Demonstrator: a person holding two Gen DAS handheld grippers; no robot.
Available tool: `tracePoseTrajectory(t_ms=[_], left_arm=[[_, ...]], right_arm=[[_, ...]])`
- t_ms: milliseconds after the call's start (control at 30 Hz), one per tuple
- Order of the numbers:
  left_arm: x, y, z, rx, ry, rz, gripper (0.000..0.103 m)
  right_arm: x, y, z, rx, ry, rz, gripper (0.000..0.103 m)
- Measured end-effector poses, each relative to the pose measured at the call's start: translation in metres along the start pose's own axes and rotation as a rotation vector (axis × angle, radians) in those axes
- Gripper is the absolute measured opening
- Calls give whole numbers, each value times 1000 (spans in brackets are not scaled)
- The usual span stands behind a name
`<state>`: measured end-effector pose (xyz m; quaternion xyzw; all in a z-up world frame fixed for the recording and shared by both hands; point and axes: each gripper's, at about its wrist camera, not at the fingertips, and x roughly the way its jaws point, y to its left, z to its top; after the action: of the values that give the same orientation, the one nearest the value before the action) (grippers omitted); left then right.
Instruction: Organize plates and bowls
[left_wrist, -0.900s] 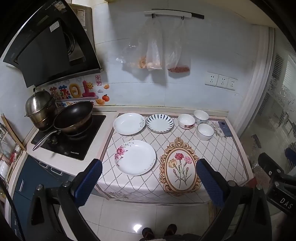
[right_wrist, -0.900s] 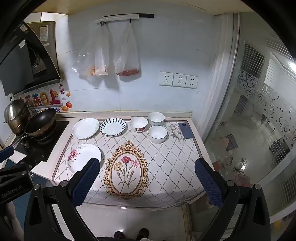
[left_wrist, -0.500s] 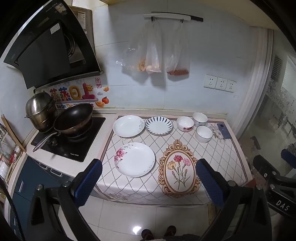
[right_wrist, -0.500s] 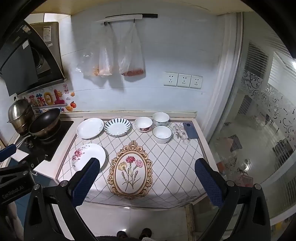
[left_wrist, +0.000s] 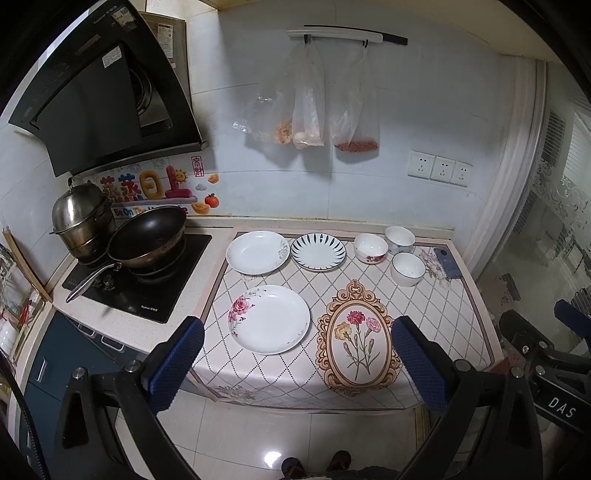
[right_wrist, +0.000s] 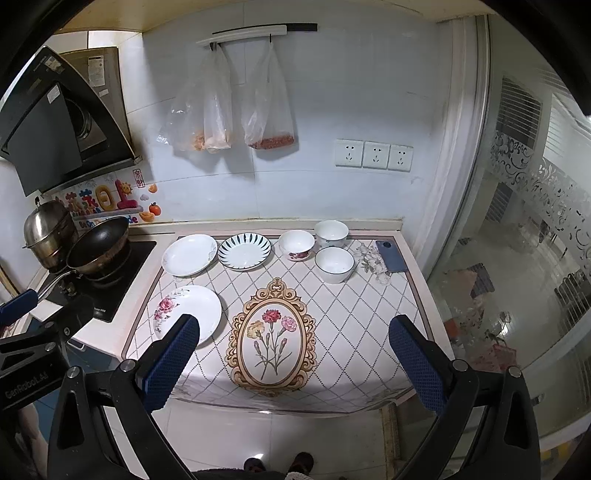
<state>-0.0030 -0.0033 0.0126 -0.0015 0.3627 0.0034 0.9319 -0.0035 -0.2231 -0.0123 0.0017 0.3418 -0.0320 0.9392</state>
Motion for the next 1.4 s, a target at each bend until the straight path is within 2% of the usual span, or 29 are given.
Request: tracePoseTrajectory(t_ms=[667,1400], left_arm=[[9,4,10,2,-2,-13,103],[10,7,3,-5,-9,-14,103]], right_arm=[[6,5,4,12,-4,2,103],[12,8,11,24,-6,12,103]])
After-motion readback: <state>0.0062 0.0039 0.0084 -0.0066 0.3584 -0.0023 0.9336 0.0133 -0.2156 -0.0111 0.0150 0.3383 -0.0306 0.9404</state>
